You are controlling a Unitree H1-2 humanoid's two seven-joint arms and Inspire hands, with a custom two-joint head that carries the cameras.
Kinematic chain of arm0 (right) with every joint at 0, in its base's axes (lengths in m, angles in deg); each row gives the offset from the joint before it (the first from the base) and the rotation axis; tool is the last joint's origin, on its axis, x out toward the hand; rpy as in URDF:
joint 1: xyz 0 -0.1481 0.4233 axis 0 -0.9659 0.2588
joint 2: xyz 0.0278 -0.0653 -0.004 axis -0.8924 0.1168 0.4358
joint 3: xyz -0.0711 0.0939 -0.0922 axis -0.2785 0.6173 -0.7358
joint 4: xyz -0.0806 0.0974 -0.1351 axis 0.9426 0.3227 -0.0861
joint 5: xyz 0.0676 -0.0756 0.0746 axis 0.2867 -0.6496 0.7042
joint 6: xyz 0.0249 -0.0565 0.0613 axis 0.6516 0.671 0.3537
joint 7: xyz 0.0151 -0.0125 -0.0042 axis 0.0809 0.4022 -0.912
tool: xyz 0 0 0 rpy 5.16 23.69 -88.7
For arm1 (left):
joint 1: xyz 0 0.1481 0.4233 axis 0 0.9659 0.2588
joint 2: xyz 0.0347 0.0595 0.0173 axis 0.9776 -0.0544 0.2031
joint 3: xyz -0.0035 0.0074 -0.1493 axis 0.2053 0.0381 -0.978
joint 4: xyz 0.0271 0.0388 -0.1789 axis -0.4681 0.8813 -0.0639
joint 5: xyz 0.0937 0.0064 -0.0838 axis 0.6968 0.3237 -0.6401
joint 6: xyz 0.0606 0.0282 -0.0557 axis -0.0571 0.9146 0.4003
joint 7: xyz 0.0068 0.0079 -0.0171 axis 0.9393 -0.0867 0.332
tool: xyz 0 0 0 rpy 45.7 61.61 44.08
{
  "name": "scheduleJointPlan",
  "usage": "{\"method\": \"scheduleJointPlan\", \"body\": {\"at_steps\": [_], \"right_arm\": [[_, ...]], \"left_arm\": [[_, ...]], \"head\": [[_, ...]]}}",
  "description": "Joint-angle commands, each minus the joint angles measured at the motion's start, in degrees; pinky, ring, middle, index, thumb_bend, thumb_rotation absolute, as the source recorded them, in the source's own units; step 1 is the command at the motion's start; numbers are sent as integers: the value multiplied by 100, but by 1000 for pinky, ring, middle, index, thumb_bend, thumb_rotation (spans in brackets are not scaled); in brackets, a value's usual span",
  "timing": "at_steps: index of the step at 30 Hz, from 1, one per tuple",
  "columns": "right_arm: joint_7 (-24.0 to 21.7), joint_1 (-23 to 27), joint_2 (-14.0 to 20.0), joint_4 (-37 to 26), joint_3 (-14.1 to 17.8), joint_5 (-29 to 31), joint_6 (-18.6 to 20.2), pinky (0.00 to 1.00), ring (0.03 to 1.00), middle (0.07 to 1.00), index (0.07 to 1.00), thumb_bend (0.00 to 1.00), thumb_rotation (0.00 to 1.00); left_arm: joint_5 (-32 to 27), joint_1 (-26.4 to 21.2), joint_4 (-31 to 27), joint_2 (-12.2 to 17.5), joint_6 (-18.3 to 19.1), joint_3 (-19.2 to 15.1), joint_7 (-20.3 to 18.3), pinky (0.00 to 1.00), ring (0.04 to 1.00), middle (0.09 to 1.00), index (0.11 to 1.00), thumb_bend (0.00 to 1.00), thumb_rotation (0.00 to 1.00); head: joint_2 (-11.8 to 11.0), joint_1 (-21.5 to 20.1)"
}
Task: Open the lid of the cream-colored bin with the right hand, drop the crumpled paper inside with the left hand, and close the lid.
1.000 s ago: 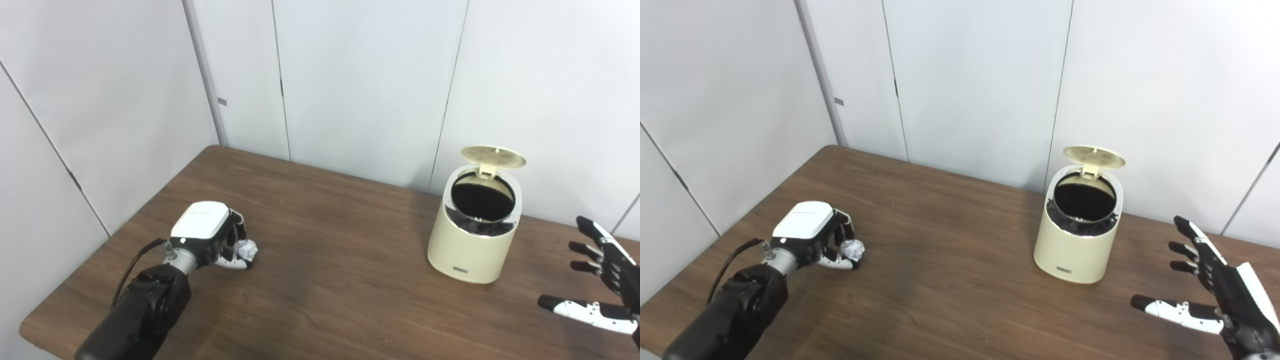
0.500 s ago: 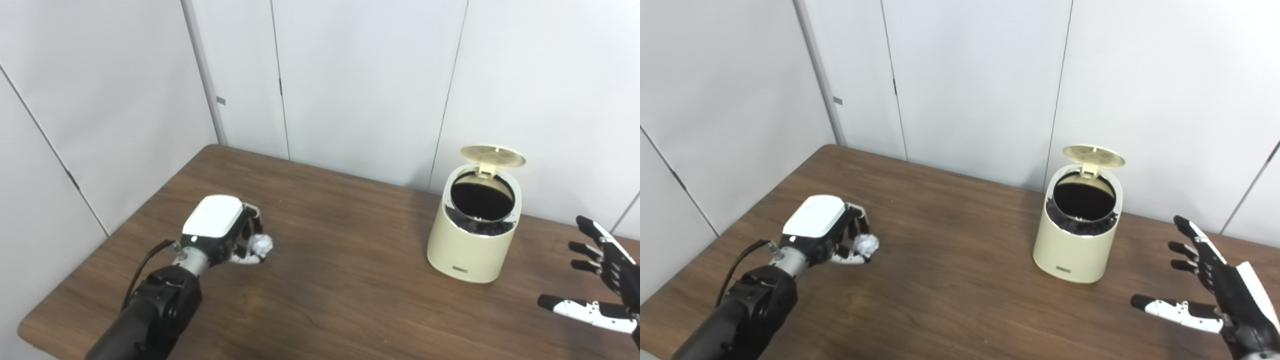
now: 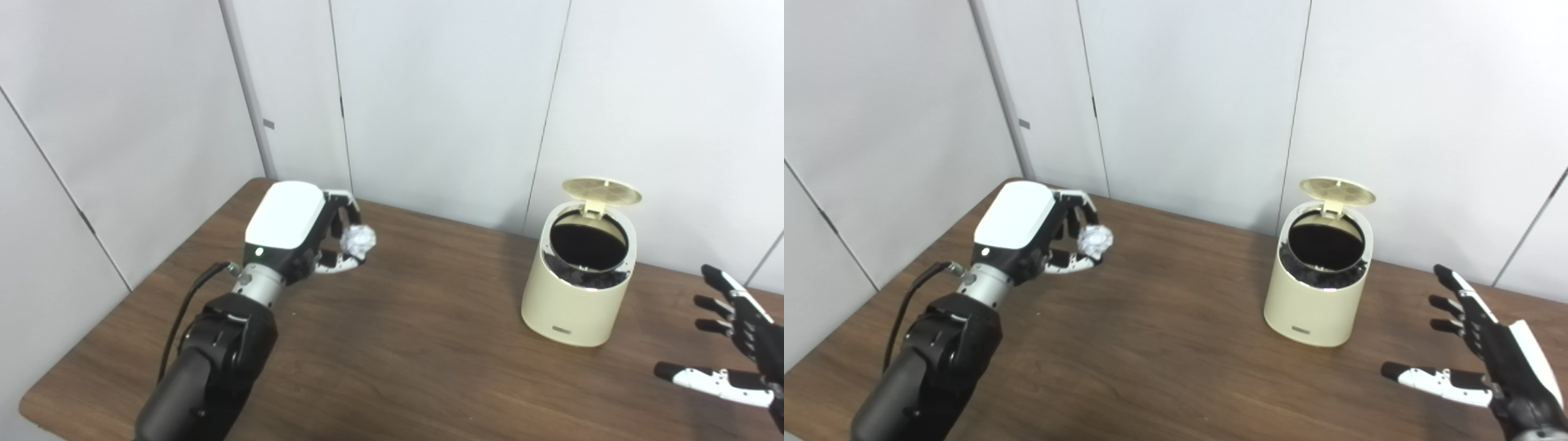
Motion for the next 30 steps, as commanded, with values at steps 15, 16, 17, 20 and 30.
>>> {"method": "scheduleJointPlan", "body": {"at_steps": [15, 16, 17, 20, 30], "right_arm": [[369, 301, -98, 620, -175, -323, -1055, 803, 881, 939, 928, 824, 270], [380, 306, -109, 663, -183, -330, -1111, 810, 883, 942, 930, 824, 279], [391, 310, -119, 691, -187, -342, -1152, 812, 883, 943, 931, 825, 285], [409, 314, -148, 717, -207, -417, -1158, 793, 876, 944, 930, 829, 292], [465, 249, -246, 721, -210, -522, -1166, 814, 889, 948, 925, 824, 277]], "left_arm": [[-61, -1286, 346, -1184, -611, 585, 455, 222, 311, 413, 517, 518, 0], [-73, -1331, 458, -1231, -712, 628, 539, 230, 319, 420, 519, 519, 0], [-89, -1369, 544, -1271, -791, 665, 598, 241, 330, 426, 519, 519, 0], [-89, -1507, 814, -1403, -990, 781, 797, 279, 358, 441, 517, 521, 0], [-129, -1909, 1515, -1786, -1297, 1095, 1182, 328, 362, 430, 519, 519, 0]], "head": [[-217, -1048], [-236, -1106], [-240, -1121], [-278, -1257], [-374, -1605]]}}
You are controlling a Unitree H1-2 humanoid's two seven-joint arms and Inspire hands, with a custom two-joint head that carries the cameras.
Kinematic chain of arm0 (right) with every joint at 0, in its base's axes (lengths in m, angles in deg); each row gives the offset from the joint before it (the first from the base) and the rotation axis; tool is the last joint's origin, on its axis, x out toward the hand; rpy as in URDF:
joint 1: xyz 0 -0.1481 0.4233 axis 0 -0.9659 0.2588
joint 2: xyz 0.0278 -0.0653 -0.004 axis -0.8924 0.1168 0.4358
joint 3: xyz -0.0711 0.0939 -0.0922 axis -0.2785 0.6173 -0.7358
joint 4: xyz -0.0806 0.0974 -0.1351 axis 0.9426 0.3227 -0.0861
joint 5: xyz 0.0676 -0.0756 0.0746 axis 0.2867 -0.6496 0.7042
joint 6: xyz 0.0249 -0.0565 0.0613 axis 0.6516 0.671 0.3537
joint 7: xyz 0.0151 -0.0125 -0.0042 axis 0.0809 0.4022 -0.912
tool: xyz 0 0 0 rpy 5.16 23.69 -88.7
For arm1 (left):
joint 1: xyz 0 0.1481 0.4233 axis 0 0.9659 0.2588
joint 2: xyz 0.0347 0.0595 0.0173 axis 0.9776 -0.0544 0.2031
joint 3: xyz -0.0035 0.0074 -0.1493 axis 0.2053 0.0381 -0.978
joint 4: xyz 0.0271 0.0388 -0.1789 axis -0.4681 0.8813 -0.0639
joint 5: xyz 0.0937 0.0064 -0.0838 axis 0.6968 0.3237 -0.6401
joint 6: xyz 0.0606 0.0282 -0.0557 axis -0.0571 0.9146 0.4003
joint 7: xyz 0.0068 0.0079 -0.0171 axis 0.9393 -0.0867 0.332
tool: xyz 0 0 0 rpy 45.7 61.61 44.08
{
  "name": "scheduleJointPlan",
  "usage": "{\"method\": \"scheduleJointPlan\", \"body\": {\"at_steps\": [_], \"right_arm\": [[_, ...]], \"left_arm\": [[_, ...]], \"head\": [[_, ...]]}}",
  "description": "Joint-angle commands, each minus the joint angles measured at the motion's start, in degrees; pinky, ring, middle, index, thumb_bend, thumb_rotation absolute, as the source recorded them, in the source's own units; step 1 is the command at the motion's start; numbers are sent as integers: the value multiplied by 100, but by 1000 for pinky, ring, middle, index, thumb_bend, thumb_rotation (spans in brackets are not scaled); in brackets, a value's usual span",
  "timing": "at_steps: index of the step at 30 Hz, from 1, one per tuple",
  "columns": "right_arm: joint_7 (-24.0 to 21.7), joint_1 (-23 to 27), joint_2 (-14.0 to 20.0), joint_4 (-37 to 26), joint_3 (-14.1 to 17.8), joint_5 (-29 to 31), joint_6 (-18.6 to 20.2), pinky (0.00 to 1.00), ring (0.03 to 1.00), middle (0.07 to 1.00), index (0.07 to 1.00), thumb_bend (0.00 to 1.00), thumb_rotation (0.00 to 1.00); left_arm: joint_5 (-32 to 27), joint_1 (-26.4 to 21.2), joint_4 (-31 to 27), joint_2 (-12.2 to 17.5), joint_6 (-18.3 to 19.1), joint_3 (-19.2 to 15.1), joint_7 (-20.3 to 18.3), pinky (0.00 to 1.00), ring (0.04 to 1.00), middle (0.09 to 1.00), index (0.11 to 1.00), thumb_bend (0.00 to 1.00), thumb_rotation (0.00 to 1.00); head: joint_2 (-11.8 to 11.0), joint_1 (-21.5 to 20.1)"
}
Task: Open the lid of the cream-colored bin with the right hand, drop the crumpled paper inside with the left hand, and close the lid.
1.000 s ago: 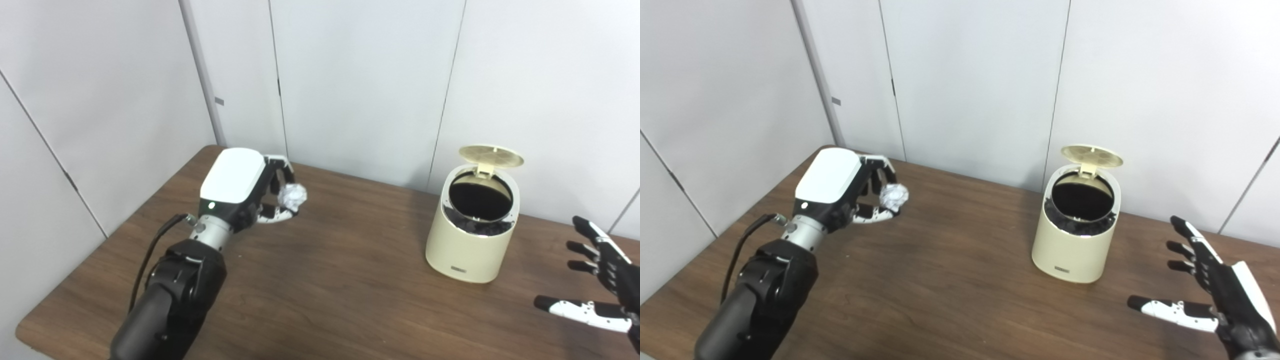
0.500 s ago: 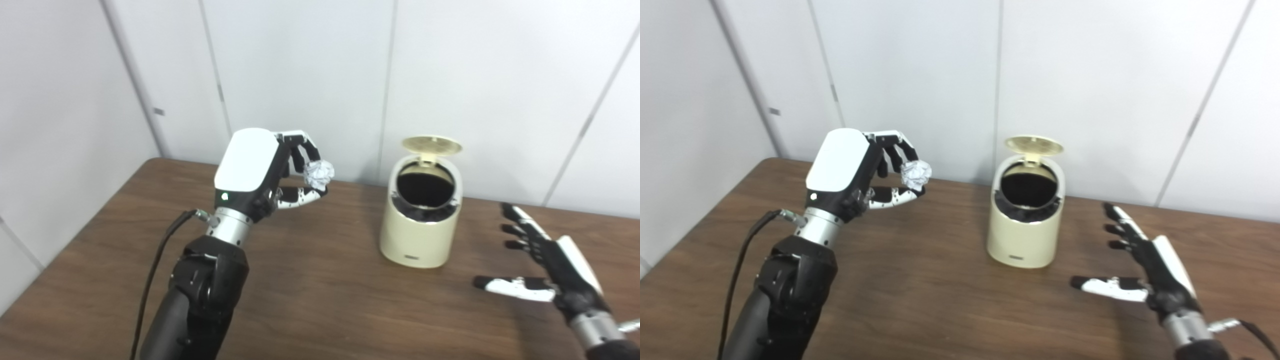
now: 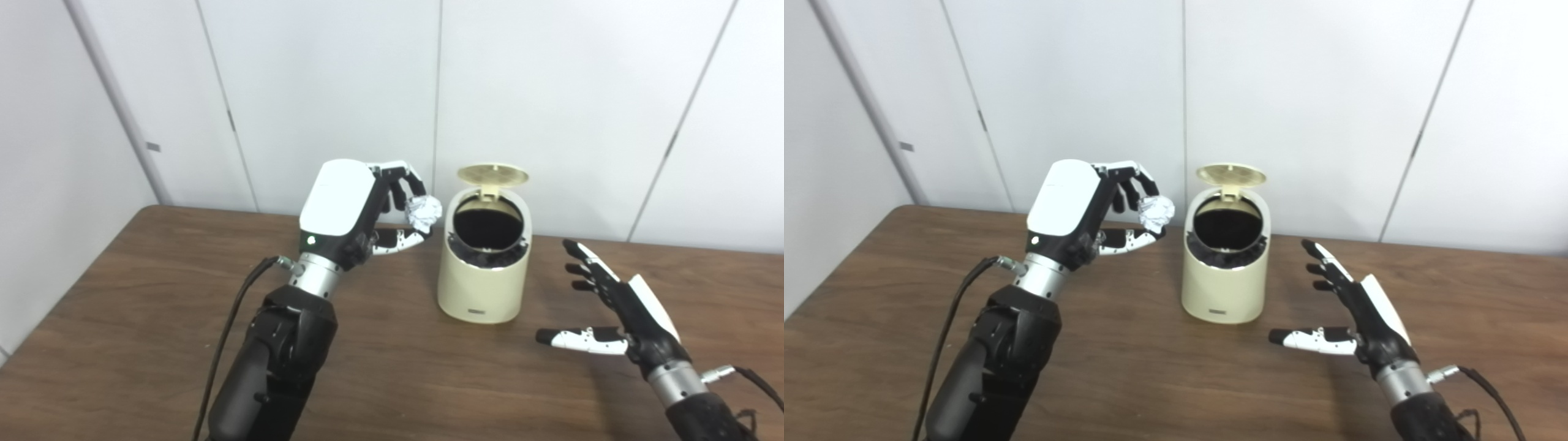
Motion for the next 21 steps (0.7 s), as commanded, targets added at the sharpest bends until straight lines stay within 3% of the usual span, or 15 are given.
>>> {"method": "scheduleJointPlan", "body": {"at_steps": [1, 21], "right_arm": [[127, 157, -19, -136, 39, -1, -196, 816, 890, 949, 925, 826, 277], [190, 101, -100, -133, 27, -150, -139, 798, 891, 951, 925, 833, 327]], "left_arm": [[35, -308, -5, -24, -59, 0, 217, 308, 362, 430, 518, 519, 0], [196, -832, 955, -294, -210, 467, 762, 265, 369, 466, 495, 524, 0]], "head": [[-8, -15], [-49, -286]]}}
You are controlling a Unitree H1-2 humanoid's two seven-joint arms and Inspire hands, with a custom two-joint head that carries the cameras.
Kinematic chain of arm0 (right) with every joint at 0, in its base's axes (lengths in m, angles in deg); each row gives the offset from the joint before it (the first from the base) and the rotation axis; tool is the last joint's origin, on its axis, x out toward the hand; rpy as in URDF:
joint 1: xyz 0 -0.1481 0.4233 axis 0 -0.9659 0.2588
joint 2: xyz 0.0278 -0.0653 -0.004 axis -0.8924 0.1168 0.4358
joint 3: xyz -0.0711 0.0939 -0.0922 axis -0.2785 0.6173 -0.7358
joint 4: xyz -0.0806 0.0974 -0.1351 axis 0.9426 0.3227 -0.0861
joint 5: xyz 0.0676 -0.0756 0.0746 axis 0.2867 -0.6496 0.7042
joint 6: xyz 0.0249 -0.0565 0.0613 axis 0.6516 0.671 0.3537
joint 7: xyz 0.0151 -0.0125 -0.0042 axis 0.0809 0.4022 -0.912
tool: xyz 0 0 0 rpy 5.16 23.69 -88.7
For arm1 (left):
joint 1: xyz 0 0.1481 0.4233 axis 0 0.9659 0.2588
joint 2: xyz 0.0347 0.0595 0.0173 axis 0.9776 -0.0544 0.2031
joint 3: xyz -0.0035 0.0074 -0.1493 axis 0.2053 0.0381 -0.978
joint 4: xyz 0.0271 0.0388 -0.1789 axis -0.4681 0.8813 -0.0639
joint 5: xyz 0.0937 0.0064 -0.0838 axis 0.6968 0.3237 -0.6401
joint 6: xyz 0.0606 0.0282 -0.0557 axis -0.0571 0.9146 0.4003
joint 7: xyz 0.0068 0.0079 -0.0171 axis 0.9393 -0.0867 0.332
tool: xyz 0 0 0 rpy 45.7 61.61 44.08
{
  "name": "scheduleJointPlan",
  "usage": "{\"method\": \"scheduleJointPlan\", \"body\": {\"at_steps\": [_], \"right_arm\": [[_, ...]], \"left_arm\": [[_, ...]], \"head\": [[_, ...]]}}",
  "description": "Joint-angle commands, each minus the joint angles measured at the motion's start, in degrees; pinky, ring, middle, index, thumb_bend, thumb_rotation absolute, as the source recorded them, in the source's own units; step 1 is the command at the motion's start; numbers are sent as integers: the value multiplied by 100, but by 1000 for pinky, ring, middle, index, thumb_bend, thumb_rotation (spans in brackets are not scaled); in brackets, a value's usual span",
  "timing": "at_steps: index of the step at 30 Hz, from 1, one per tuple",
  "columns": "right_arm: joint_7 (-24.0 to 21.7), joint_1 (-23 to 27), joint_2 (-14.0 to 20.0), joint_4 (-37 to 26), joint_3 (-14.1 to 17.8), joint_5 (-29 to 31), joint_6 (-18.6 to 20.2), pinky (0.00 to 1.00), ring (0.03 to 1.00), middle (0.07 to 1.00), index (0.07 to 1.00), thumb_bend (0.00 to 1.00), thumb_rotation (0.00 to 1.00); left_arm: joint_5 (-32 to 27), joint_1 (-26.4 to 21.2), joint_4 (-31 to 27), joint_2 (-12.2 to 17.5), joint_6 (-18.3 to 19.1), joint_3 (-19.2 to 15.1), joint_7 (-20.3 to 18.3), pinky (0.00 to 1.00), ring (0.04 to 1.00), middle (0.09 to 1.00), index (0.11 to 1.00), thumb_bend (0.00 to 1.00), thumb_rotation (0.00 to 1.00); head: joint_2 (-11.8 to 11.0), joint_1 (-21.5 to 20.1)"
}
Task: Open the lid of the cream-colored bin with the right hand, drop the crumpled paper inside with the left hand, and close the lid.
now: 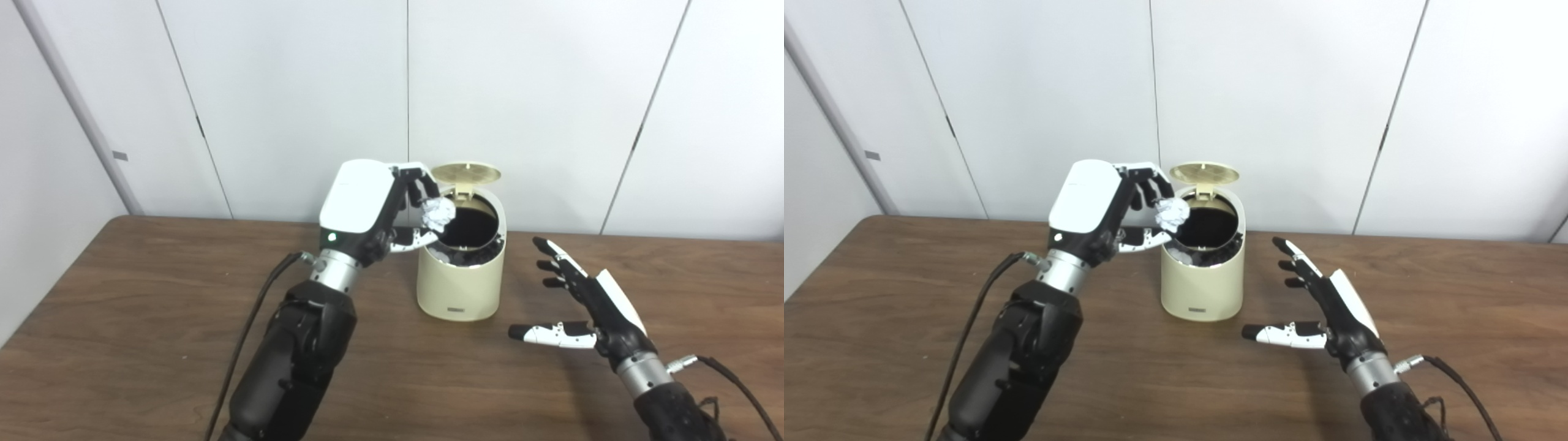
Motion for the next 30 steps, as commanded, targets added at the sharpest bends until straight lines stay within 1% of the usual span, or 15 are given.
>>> {"method": "scheduleJointPlan", "body": {"at_steps": [1, 5, 6, 12, 14, 17, 19, 22, 24, 25, 26, 28, 30], "right_arm": [[92, 152, 29, -154, 54, 13, -126, 800, 893, 953, 926, 832, 327], [113, 148, 34, -134, 69, 8, -150, 807, 894, 952, 925, 841, 330], [112, 146, 36, -152, 64, -15, -131, 798, 891, 953, 926, 838, 340], [97, 134, 28, -185, 77, 11, -127, 798, 895, 956, 927, 826, 330], [98, 126, 25, -190, 82, 19, -126, 805, 898, 957, 927, 826, 323], [101, 112, 14, -212, 75, 6, -115, 800, 893, 957, 927, 829, 325], [96, 97, 5, -233, 67, 4, -112, 795, 892, 958, 928, 834, 337], [73, 70, -1, -299, 53, -9, -54, 770, 892, 961, 931, 832, 350], [70, 53, -5, -304, 65, 25, -57, 761, 893, 960, 932, 834, 345], [71, 43, -11, -301, 78, 61, -74, 761, 894, 960, 931, 835, 338], [72, 32, -16, -306, 86, 79, -79, 763, 895, 960, 930, 836, 330], [79, 11, -27, -315, 99, 117, -101, 755, 896, 960, 929, 835, 323], [82, -9, -38, -327, 106, 139, -118, 765, 898, 961, 928, 834, 316]], "left_arm": [[-10, -329, 43, -27, -163, 3, 298, 265, 367, 459, 499, 524, 0], [-18, -429, 281, -73, -232, 78, 471, 268, 366, 451, 501, 524, 0], [-20, -450, 336, -85, -248, 89, 506, 253, 345, 430, 505, 522, 0], [-26, -562, 710, -171, -301, 171, 757, 239, 308, 401, 508, 518, 0], [-10, -599, 849, -201, -291, 214, 834, 267, 341, 408, 511, 519, 0], [133, -639, 1013, -216, -198, 316, 891, 262, 329, 409, 512, 519, 0], [272, -689, 1175, -209, -168, 414, 1000, 279, 347, 422, 514, 520, 0], [547, -794, 1492, -180, -120, 562, 1325, 254, 330, 414, 516, 520, 0], [786, -891, 1795, -165, -58, 667, 1696, 242, 323, 412, 515, 520, 0], [901, -939, 1942, -155, -20, 724, 1875, 226, 307, 448, 497, 524, 0], [973, -979, 2075, -145, -1, 772, 2029, 219, 300, 460, 491, 526, 0], [1078, -1037, 2282, -122, 20, 859, 2304, 220, 302, 417, 508, 521, 0], [1135, -1086, 2467, -100, 35, 944, 2551, 226, 311, 415, 513, 521, 0]], "head": [[5, -8], [0, -18], [-2, -24], [-1, -33], [8, -28], [23, -52], [26, -57], [44, -72], [51, -75], [55, -77], [59, -81], [67, -87], [78, -92]]}}
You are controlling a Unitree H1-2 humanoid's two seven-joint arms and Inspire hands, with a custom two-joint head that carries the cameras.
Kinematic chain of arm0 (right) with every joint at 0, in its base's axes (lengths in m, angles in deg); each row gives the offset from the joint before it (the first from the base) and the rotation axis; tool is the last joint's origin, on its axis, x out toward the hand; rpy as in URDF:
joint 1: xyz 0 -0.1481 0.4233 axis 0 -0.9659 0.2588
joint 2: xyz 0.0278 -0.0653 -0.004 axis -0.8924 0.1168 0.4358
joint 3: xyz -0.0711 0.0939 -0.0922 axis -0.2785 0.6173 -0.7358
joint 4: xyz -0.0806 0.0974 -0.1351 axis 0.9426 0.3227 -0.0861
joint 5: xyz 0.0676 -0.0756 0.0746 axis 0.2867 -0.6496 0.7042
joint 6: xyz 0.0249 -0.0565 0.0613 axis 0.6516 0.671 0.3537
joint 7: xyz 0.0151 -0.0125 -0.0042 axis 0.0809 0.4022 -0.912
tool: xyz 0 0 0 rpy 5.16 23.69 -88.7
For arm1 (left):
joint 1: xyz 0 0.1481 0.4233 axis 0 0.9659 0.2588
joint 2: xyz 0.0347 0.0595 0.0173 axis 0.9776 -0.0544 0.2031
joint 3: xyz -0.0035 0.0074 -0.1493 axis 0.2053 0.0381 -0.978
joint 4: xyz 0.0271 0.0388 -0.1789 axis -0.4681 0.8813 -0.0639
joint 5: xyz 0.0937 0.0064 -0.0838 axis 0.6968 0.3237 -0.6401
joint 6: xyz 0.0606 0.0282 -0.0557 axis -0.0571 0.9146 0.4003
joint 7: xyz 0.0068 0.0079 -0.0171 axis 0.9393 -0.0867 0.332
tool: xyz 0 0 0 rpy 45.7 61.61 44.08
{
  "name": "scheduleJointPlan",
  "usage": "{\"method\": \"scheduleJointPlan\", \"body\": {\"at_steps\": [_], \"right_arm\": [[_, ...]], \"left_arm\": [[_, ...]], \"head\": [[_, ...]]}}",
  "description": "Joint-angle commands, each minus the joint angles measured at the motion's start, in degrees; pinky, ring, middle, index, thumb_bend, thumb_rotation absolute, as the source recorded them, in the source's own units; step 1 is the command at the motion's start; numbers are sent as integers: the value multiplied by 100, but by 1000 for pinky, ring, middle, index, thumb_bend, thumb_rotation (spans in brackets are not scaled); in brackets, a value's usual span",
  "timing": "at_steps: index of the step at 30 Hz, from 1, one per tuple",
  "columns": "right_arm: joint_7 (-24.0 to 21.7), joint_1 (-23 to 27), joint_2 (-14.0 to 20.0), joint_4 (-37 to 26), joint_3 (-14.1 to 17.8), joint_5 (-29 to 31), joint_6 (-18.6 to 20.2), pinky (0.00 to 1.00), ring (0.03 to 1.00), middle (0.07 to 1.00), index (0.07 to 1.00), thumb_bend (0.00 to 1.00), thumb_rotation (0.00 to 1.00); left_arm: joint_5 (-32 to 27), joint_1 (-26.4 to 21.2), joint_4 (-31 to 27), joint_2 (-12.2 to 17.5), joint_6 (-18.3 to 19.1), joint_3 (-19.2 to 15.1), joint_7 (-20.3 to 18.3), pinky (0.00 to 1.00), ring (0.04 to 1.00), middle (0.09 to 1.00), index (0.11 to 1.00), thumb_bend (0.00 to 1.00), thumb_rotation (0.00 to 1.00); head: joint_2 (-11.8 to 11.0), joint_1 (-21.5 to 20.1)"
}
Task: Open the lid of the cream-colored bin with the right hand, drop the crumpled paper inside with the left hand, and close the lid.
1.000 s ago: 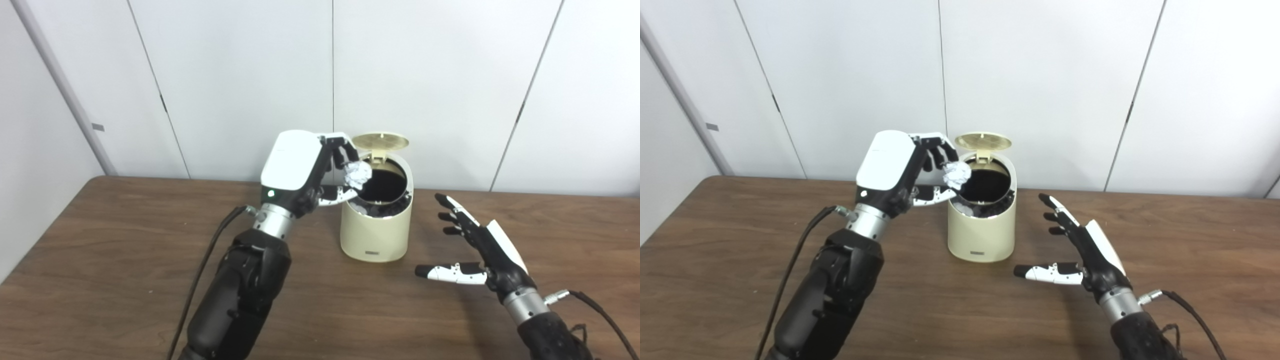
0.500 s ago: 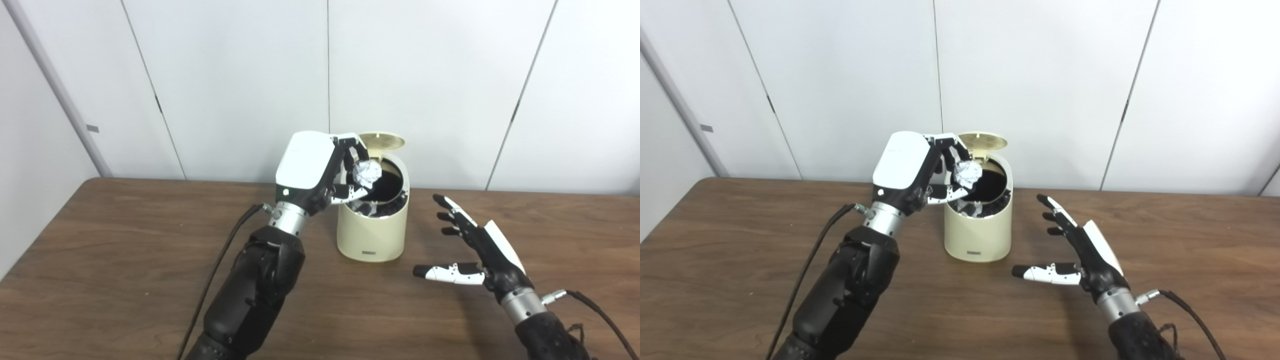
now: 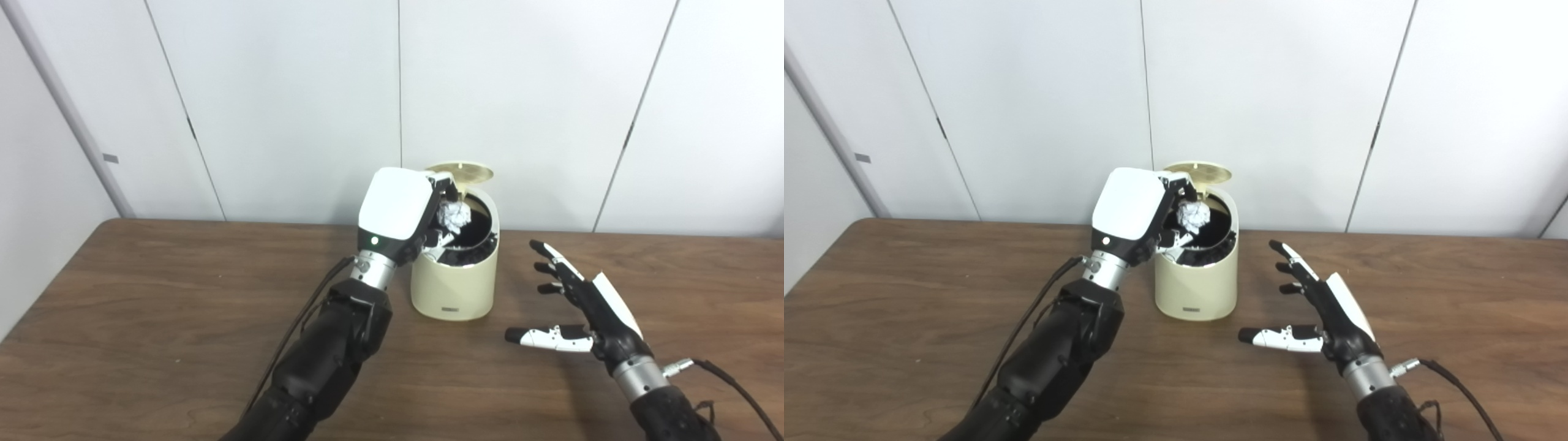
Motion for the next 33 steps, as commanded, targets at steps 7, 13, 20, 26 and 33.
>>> {"method": "scheduleJointPlan", "body": {"at_steps": [7, 13, 20, 26, 33], "right_arm": [[80, 74, -13, -296, 65, 65, -97, 759, 895, 961, 927, 829, 311], [74, 57, 3, -298, 62, 61, -117, 769, 896, 960, 925, 827, 312], [88, 53, -17, -303, 62, 36, -69, 758, 892, 959, 931, 838, 339], [82, 82, -19, -335, 56, 33, -43, 730, 887, 958, 929, 830, 313], [71, 96, -14, -361, 60, 15, 30, 757, 891, 960, 926, 831, 314]], "left_arm": [[211, -388, 413, 88, 169, 248, 796, 234, 336, 432, 513, 522, 0], [231, -350, 265, 138, 422, 369, 443, 247, 368, 454, 513, 522, 0], [186, -288, 16, 262, 490, 476, 183, 301, 453, 527, 510, 520, 44], [143, -268, -105, 298, 509, 478, 51, 322, 469, 566, 598, 834, 156], [88, -252, -163, 312, 467, 465, -44, 322, 468, 572, 636, 916, 175]], "head": [[48, 0], [71, 9], [84, 12], [107, 18], [114, 27]]}}
